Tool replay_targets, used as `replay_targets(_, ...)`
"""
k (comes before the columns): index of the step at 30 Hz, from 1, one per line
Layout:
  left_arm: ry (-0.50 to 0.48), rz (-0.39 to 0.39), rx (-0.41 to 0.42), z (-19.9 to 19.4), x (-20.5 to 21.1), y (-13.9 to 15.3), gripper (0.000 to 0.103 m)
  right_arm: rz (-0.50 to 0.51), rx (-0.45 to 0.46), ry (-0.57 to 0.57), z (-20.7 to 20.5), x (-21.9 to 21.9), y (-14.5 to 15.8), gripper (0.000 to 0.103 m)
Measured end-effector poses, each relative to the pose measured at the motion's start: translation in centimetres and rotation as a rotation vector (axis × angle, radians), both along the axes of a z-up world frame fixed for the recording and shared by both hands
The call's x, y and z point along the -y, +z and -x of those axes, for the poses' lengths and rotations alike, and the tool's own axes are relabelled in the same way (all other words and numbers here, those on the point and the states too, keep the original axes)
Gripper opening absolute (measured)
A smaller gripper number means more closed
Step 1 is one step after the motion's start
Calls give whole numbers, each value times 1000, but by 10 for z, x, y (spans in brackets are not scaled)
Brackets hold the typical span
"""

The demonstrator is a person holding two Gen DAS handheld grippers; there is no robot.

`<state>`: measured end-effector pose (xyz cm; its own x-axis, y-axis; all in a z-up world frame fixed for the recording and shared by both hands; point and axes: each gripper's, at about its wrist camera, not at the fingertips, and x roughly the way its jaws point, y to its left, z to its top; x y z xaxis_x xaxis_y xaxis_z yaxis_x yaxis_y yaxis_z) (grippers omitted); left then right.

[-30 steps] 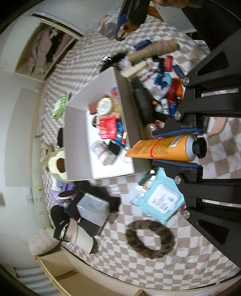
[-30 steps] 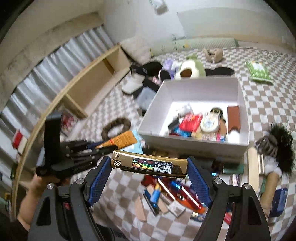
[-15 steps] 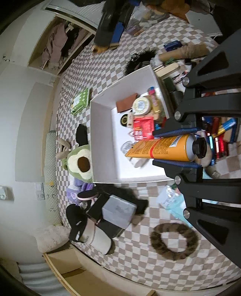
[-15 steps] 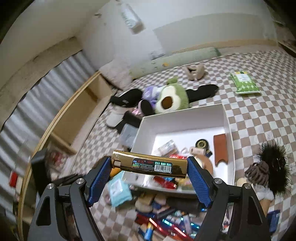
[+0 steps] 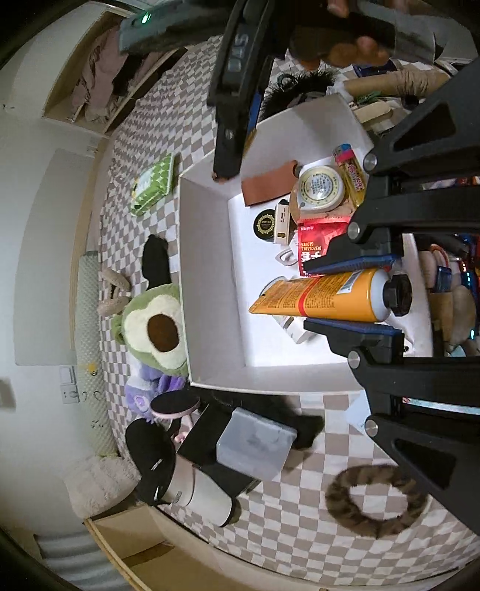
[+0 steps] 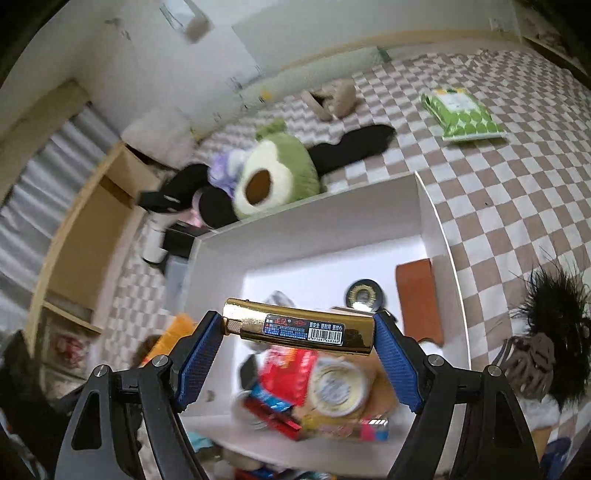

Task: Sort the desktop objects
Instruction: 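Lower the gold lighter into the box and open the right tool while the left holds the orange tube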

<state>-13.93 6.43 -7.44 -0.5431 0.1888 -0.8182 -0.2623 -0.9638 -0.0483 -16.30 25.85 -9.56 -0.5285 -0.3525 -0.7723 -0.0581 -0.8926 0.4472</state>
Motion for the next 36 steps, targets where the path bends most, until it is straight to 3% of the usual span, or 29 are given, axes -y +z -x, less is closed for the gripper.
replay_targets(7, -22, 11, 46, 17, -16, -24, 24, -25, 137, 0, 30, -4, -43, 82)
replay_targets(17, -7, 1, 100, 32, -16, -47, 24, -65, 221, 43, 50, 11, -74, 82)
replay_targets(36, 12, -44, 156, 47, -15, -63, 24, -156, 337, 61, 56, 19, -100, 82)
